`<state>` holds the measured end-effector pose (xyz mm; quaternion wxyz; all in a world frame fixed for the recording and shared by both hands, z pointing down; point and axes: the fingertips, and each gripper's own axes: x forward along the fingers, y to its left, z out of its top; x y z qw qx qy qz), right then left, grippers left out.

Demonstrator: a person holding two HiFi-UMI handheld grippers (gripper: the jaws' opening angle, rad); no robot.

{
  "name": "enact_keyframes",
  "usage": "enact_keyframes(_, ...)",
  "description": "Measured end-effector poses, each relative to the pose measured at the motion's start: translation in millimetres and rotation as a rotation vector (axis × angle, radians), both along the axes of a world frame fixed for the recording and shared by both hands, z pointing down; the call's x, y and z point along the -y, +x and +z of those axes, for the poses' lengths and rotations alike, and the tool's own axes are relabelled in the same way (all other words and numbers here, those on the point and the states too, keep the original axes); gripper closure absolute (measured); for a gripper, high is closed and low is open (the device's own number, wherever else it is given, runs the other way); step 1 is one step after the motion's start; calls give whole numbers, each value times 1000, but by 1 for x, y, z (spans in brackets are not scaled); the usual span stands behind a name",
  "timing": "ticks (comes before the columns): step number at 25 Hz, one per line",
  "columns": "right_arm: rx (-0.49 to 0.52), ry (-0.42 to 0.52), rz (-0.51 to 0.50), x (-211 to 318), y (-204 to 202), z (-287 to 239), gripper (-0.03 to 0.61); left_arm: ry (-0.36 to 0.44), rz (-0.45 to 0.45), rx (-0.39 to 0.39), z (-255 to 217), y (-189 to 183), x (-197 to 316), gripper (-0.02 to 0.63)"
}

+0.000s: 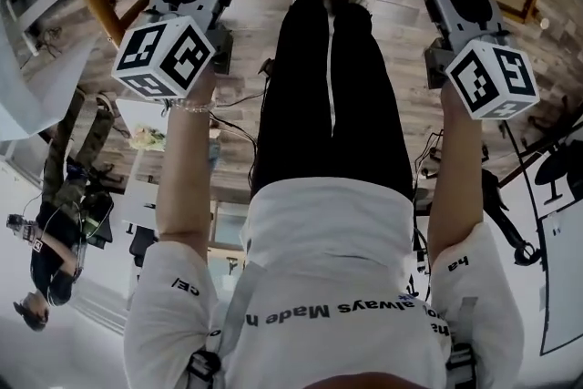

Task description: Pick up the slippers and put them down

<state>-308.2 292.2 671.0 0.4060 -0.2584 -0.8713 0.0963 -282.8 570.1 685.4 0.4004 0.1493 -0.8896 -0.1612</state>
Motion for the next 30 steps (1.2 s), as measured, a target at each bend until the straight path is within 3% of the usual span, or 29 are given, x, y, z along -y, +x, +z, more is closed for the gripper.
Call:
enact_keyframes(6, -46, -7, 6, -15, -4, 26, 385, -5, 18, -4, 15, -11, -6, 359)
enact_keyframes(10, -55, 4, 2, -9, -2, 26, 461, -6, -8, 6, 10, -13, -3, 476)
enact_keyframes(13, -41, -15, 14, -9, -6, 17, 505, 7, -26, 14, 2, -14, -6, 509)
enact_keyframes(22, -7, -37, 40, -3, -11, -19, 535, 35, -50, 23, -24, -12, 1, 543)
enact_keyframes(30, 55, -44, 35, 1, -22, -85, 535, 28, -48, 87, -91, -27, 5, 543)
